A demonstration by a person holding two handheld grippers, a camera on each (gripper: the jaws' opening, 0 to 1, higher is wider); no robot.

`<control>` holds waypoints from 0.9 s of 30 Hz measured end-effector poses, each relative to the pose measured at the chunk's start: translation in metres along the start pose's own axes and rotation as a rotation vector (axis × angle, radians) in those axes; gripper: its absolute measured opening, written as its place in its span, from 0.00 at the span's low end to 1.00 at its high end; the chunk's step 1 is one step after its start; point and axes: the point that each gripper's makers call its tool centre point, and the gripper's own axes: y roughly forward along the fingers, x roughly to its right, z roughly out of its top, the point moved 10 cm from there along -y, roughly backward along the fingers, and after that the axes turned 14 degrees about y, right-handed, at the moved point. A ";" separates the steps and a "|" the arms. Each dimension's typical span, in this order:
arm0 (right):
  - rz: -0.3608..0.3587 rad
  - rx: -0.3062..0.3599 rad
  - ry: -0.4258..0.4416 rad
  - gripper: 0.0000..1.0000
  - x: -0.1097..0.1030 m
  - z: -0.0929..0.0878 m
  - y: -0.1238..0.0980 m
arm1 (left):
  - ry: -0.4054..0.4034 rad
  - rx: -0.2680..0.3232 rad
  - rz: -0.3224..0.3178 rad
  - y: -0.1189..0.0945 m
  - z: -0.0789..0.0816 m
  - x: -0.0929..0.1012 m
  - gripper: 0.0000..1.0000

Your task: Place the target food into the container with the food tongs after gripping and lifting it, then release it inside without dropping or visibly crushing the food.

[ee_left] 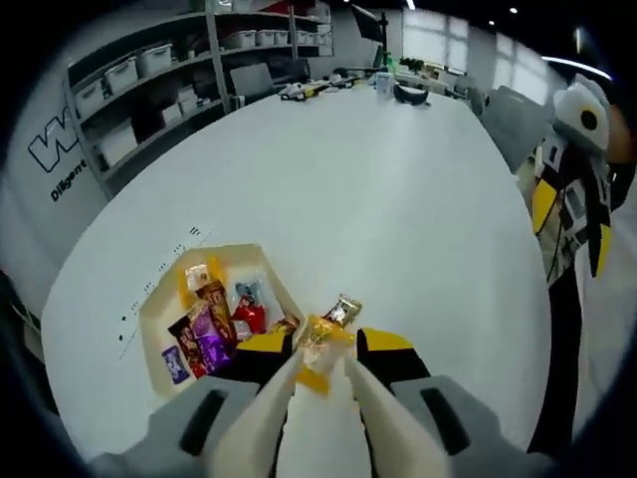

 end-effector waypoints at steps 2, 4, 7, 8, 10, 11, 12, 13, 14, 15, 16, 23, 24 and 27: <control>-0.001 -0.001 0.001 0.47 0.000 0.000 0.000 | 0.013 -0.004 -0.004 0.002 -0.001 0.001 0.23; -0.001 -0.001 0.003 0.47 0.000 -0.001 -0.001 | 0.032 -0.007 -0.006 0.003 -0.002 0.002 0.23; -0.002 -0.001 0.005 0.47 0.001 0.000 -0.001 | 0.044 -0.006 -0.016 0.006 -0.003 0.003 0.23; -0.003 -0.001 0.004 0.47 0.001 0.000 -0.001 | 0.053 -0.009 -0.016 0.008 -0.003 0.002 0.23; -0.003 0.000 0.005 0.47 0.002 0.000 -0.001 | 0.057 -0.011 -0.021 0.011 -0.004 0.002 0.23; -0.004 0.000 0.006 0.47 0.003 0.000 -0.002 | 0.059 -0.012 -0.022 0.012 -0.005 0.002 0.23; -0.005 0.000 0.006 0.47 0.003 0.000 -0.002 | 0.066 -0.012 -0.024 0.013 -0.005 0.003 0.23; -0.005 0.001 0.007 0.47 0.003 0.000 -0.002 | 0.077 -0.013 -0.024 0.015 -0.005 0.003 0.23; -0.006 0.001 0.008 0.47 0.004 0.000 -0.002 | 0.085 -0.011 -0.024 0.015 -0.005 0.003 0.23; -0.007 0.000 0.009 0.47 0.004 0.000 -0.003 | 0.094 -0.010 -0.024 0.016 -0.005 0.004 0.23; -0.008 -0.001 0.010 0.47 0.005 -0.001 -0.003 | 0.117 -0.019 -0.017 0.018 -0.005 0.004 0.23; -0.014 -0.002 0.018 0.46 0.007 -0.002 -0.005 | 0.132 -0.020 -0.035 0.027 -0.006 0.003 0.24; -0.014 -0.002 0.019 0.46 0.007 -0.002 -0.005 | 0.139 -0.022 -0.037 0.028 -0.006 0.004 0.24; -0.018 -0.002 0.023 0.46 0.008 -0.003 -0.007 | 0.158 -0.028 -0.041 0.031 -0.006 0.004 0.24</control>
